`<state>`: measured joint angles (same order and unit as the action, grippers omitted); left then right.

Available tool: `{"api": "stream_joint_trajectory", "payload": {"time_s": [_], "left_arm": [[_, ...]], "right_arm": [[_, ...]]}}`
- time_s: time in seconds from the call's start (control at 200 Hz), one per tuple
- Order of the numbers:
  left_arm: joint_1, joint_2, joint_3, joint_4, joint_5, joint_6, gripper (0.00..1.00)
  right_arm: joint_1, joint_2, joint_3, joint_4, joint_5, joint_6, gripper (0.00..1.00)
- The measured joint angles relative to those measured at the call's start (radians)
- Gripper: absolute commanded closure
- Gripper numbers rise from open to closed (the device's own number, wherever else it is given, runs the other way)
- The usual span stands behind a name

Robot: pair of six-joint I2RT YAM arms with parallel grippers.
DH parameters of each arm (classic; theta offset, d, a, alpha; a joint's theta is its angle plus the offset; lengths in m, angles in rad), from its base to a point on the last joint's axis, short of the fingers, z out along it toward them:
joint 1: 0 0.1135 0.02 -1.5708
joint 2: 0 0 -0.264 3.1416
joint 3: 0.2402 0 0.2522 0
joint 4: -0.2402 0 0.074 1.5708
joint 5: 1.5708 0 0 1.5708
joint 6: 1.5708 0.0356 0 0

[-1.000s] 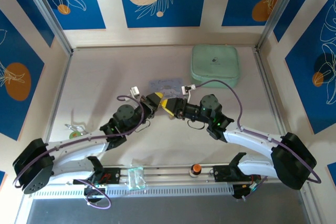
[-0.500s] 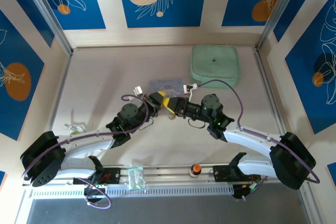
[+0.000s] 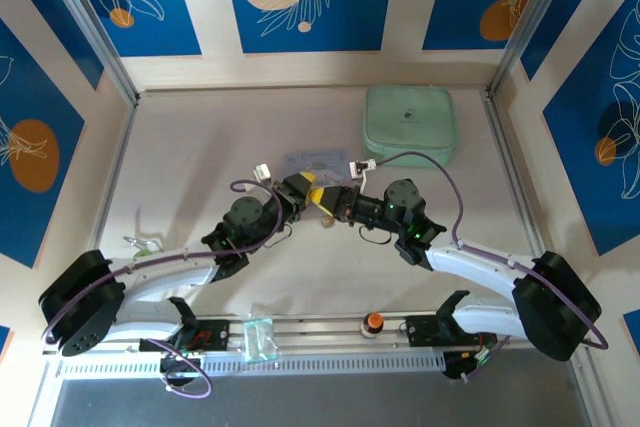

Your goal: Unlock a padlock with a key

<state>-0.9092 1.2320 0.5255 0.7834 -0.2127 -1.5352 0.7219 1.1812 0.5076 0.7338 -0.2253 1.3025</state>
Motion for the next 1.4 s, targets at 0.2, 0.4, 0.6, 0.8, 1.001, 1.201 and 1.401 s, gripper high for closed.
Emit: {"api": "stream_joint_trajectory", "payload": {"time_s": [0.2, 0.4, 0.6, 0.8, 1.001, 1.201, 1.401], "left_arm": [[0.0, 0.0, 0.0, -0.023, -0.002, 0.013, 0.53], [0.0, -0.027, 0.0, -0.043, 0.01, 0.026, 0.51], [0.002, -0.053, 0.0, -0.064, 0.01, 0.051, 0.59], [0.004, -0.052, 0.005, -0.126, 0.017, 0.064, 0.77], [0.004, -0.052, 0.007, -0.151, 0.017, 0.07, 0.51], [0.01, -0.066, 0.007, -0.186, 0.009, 0.075, 0.53], [0.017, -0.098, 0.006, -0.221, -0.003, 0.071, 0.68]], "right_arm": [[-0.002, 0.0, 0.0, 0.002, 0.0, 0.0, 1.0], [-0.002, 0.0, 0.0, -0.009, 0.0, 0.0, 1.0], [-0.003, 0.0, -0.013, -0.021, 0.0, 0.0, 1.0], [-0.003, 0.0, -0.013, -0.023, 0.0, 0.0, 1.0], [-0.003, 0.0, -0.018, -0.027, 0.0, 0.0, 1.0], [-0.003, 0.0, -0.025, -0.027, 0.0, 0.0, 1.0], [-0.005, 0.0, -0.027, -0.031, -0.004, 0.0, 1.0]]}}
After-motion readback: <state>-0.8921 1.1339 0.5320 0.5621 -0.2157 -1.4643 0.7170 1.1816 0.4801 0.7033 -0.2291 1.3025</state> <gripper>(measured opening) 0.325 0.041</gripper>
